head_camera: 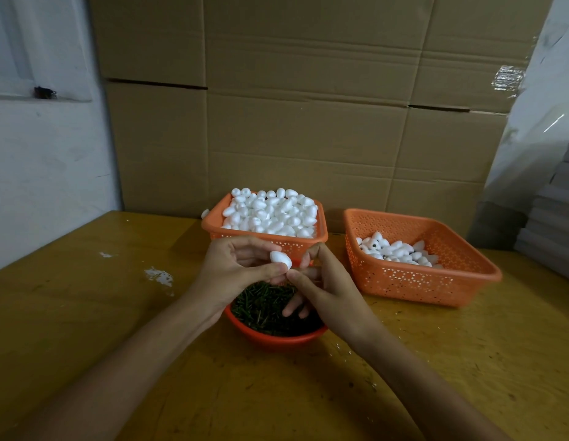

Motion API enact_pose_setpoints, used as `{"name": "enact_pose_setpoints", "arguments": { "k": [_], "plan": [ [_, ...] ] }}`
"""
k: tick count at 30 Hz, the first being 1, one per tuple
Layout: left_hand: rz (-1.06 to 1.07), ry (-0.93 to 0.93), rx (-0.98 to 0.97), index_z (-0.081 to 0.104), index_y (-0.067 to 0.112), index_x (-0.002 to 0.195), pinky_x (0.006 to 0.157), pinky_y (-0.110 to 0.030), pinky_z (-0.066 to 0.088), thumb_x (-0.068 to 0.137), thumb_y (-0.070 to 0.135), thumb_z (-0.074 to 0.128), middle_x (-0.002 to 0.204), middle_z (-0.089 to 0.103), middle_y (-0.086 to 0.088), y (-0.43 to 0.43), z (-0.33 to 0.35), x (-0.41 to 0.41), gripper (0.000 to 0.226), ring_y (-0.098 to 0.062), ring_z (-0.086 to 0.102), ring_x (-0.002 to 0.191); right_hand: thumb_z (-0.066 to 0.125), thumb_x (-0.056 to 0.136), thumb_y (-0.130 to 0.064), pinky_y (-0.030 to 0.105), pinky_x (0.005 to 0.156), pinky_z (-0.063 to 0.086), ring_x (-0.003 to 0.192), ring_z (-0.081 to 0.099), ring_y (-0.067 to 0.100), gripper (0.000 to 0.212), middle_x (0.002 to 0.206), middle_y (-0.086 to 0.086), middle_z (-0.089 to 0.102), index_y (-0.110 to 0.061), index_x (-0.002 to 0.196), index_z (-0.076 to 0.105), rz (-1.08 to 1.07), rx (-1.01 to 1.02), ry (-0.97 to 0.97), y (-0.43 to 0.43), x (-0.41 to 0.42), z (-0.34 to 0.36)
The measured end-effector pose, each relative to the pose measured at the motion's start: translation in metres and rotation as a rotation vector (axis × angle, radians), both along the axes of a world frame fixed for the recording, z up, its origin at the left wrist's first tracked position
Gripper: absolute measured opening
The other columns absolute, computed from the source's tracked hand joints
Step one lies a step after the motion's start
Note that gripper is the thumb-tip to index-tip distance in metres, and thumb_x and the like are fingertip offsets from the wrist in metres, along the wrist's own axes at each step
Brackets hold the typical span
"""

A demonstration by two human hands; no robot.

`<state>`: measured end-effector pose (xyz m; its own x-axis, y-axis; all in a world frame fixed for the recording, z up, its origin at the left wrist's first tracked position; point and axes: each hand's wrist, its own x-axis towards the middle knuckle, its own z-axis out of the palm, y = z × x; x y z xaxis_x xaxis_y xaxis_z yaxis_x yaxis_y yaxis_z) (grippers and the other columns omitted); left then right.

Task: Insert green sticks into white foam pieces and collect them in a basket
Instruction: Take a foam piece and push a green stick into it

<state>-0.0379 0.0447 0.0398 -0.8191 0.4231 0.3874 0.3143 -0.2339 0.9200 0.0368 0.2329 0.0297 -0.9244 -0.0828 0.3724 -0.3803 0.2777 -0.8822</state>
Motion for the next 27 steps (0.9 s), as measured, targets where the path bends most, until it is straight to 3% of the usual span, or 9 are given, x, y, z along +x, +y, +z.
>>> {"name": "enact_pose_setpoints", "arguments": {
  "k": [7, 12, 16, 22, 27],
  "plan": [
    [-0.032, 0.015, -0.011, 0.079, 0.009, 0.102, 0.075, -0.025, 0.062, 0.068, 0.013, 0.091, 0.101, 0.081, -0.011, 0.001, 0.001, 0.001, 0.036, -0.024, 0.079, 0.098, 0.057, 0.108, -0.015, 0.031, 0.055, 0.056, 0.076, 0.079, 0.027, 0.017, 0.11, -0.003, 0.079, -0.015, 0.107, 0.04, -0.013, 0.072, 0.029, -0.001, 0.0, -0.003],
    [-0.019, 0.123, -0.079, 0.081, 0.018, 0.099, 0.089, -0.027, 0.061, 0.071, 0.014, 0.092, 0.102, 0.082, -0.006, 0.002, 0.001, 0.001, 0.031, -0.021, 0.078, 0.103, 0.058, 0.108, -0.016, 0.036, 0.06, 0.058, 0.081, 0.079, 0.021, 0.019, 0.109, -0.004, 0.076, -0.019, 0.108, 0.039, -0.059, 0.173, 0.04, -0.003, 0.0, -0.005],
    [-0.028, 0.231, -0.114, 0.081, 0.016, 0.101, 0.093, -0.026, 0.059, 0.073, 0.01, 0.093, 0.104, 0.082, -0.002, 0.001, 0.0, 0.003, 0.031, -0.018, 0.077, 0.104, 0.059, 0.108, -0.019, 0.037, 0.058, 0.06, 0.079, 0.079, 0.017, 0.021, 0.1, -0.003, 0.077, -0.019, 0.11, 0.038, -0.083, 0.242, 0.097, -0.003, 0.0, -0.008],
    [-0.162, 0.26, -0.107, 0.083, 0.017, 0.099, 0.09, -0.026, 0.059, 0.073, 0.004, 0.092, 0.107, 0.081, -0.006, -0.006, 0.003, 0.002, 0.031, -0.021, 0.076, 0.108, 0.057, 0.108, -0.013, 0.035, 0.058, 0.062, 0.077, 0.079, 0.014, 0.025, 0.1, -0.007, 0.078, -0.02, 0.113, 0.033, -0.069, 0.281, 0.17, -0.003, 0.0, -0.013],
    [-0.219, 0.311, -0.162, 0.084, 0.02, 0.098, 0.082, -0.024, 0.058, 0.073, 0.002, 0.092, 0.107, 0.081, -0.006, -0.005, 0.004, 0.001, 0.032, -0.021, 0.075, 0.107, 0.06, 0.107, -0.023, 0.033, 0.059, 0.062, 0.074, 0.077, 0.01, 0.026, 0.085, -0.002, 0.078, -0.026, 0.11, 0.034, -0.079, 0.327, 0.21, -0.005, 0.0, -0.012]
  ]
}}
